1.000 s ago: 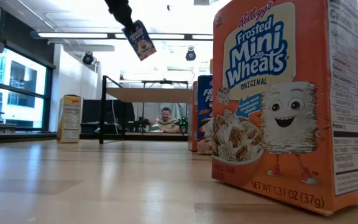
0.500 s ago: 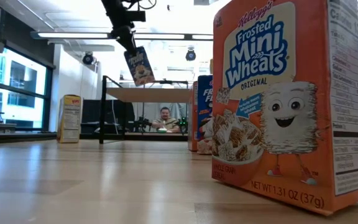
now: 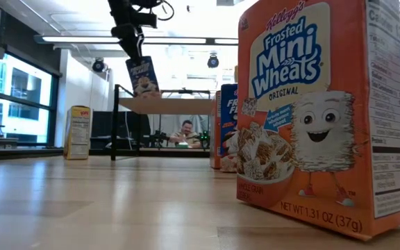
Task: Stack cereal on shelf
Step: Put the bottom left blue cereal box on the shelf
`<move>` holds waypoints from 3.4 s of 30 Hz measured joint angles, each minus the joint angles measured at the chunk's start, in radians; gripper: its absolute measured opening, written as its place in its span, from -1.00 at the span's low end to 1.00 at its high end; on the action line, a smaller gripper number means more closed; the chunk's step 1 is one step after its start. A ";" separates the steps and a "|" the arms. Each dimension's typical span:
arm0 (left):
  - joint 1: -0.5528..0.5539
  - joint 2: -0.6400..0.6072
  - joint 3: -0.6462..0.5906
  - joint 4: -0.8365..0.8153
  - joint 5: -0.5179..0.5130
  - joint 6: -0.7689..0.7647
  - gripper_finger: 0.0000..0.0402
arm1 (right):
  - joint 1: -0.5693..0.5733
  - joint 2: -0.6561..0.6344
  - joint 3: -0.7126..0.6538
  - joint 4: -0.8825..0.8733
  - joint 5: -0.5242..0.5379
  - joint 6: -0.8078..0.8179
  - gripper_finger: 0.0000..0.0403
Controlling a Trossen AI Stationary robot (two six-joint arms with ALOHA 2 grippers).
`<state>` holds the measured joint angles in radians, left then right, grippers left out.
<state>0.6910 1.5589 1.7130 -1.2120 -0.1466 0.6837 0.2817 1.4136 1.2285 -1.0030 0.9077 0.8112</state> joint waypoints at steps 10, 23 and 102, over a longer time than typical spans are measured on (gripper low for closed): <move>0.003 0.000 0.000 0.068 0.043 0.000 -0.08 | 0.000 0.000 0.000 0.030 -0.007 0.001 0.01; 0.002 0.000 0.000 0.065 0.047 0.059 -0.08 | 0.000 0.001 0.000 0.030 -0.007 0.000 0.01; -0.046 0.061 0.000 0.066 -0.021 0.079 -0.07 | -0.001 0.001 0.000 0.061 -0.304 -0.071 0.01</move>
<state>0.6450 1.6203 1.7126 -1.1461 -0.1673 0.7625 0.2810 1.4147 1.2282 -0.9420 0.6036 0.7405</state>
